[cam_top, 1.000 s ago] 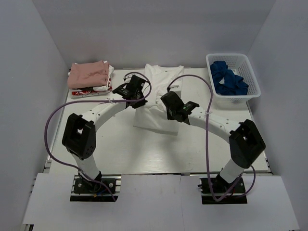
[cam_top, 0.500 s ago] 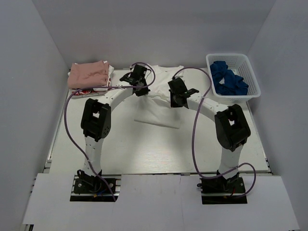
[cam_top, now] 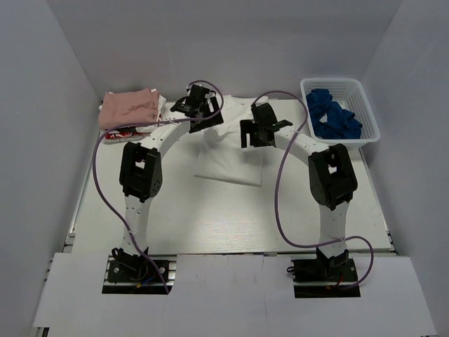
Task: Fold and stack the t-shirts
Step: Fold the folded rectangular tshirt in 1/3 of the way
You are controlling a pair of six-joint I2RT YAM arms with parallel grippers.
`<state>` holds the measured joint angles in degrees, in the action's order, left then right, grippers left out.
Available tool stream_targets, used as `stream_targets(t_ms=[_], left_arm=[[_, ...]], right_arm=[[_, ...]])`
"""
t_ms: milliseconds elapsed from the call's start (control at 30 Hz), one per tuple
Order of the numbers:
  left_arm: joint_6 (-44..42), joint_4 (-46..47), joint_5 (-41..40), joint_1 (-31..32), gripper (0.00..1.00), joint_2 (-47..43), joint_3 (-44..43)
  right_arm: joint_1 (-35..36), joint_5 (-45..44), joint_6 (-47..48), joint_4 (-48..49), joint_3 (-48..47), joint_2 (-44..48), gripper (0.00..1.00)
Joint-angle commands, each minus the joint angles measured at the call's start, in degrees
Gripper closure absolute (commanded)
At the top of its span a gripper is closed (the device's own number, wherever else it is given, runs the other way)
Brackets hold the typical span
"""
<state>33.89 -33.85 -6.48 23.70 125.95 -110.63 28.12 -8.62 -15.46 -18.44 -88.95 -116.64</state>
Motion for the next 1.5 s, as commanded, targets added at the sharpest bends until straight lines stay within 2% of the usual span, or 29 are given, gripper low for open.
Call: stream_targets(t_ms=[0,100,200,267,333,367,433,467,567,633,767,867,900,1000,1067,1133,1267,1333,1400,1433,1467], left_arm=[[-3.12,-0.52,-1.33,-0.93,0.00,-3.16,-2.14],[-3.83,0.09,-1.86,-0.94,0.00,-8.51,3.12],[-3.83,3.34,-1.87,-0.94,0.00,-15.28,15.04],[-3.31,3.96,-1.87,-0.94,0.00,-18.10,19.12],[-1.38,1.52,-2.48,-0.94,0.00,-21.44,23.86],[-0.33,0.81,-3.35,-0.94,0.00,-22.67,27.19],[2.93,-0.43,-4.51,-0.94,0.00,-27.06,30.98],[3.72,-0.43,-5.20,-0.94,0.00,-28.81,35.26],[6.62,-1.21,-6.96,-0.94,0.00,-35.65,42.22],[8.03,-1.83,-6.97,-0.94,0.00,-38.66,45.49],[10.49,-3.06,-5.83,-0.94,0.00,-44.03,53.39],[11.11,-4.91,-5.30,-0.94,0.00,-45.61,54.64],[11.11,-5.70,-5.30,-0.94,0.00,-45.62,55.16],[11.11,-5.71,-5.30,-0.41,0.00,-46.15,55.17],[10.59,-5.01,-5.91,-0.41,0.00,-46.15,55.17],[9.80,-3.43,-5.91,-0.41,0.00,-45.45,55.17],[7.69,0.44,-5.21,-0.41,0.00,-42.11,52.89],[5.23,3.34,-3.98,-0.41,0.00,-38.70,51.23],[3.56,3.35,-3.19,-0.41,0.00,-36.23,49.38],[2.86,4.83,-1.10,-0.41,0.00,-35.00,48.67],[2.24,5.71,-0.47,-0.41,0.00,-33.33,48.14]], right_arm=[[0.00,0.80,1.57,-0.02,-1.94,3.68,0.10],[0.18,2.55,2.45,1.38,1.31,6.59,0.10],[0.45,4.92,1.84,1.74,4.48,9.15,0.10],[0.88,6.33,2.36,3.66,7.46,10.90,0.10],[1.67,10.79,3.94,5.34,8.61,10.73,0.10],[2.20,15.78,4.30,5.95,8.35,10.38,0.10],[3.96,18.54,3.95,7.53,7.04,7.67,0.10],[4.31,22.03,3.78,8.15,5.38,5.74,0.10],[6.59,24.69,2.54,9.81,0.21,-0.04,0.10],[7.65,24.97,0.88,11.75,-2.27,-2.35,0.10],[7.48,25.67,-4.30,16.59,-13.69,-12.28,0.10],[6.95,20.50,-7.90,17.73,-25.72,-21.07,0.10],[6.78,14.83,-8.52,17.65,-33.58,-25.70,0.10],[5.02,9.01,-10.19,23.24,-38.40,-28.81,0.10],[3.27,9.15,-10.99,25.81,-37.88,-28.03,0.10],[2.29,9.58,-10.64,25.99,-34.03,-24.26,0.10],[1.33,10.64,-6.08,24.24,-18.31,-10.74,0.10],[1.15,9.77,-5.72,23.45,-5.69,-0.48,0.10],[1.15,7.06,-6.94,22.57,0.94,4.73,0.10],[1.06,6.43,-8.08,22.39,10.71,11.98,0.10],[0.97,5.21,-9.31,22.39,13.86,14.31,0.10]])
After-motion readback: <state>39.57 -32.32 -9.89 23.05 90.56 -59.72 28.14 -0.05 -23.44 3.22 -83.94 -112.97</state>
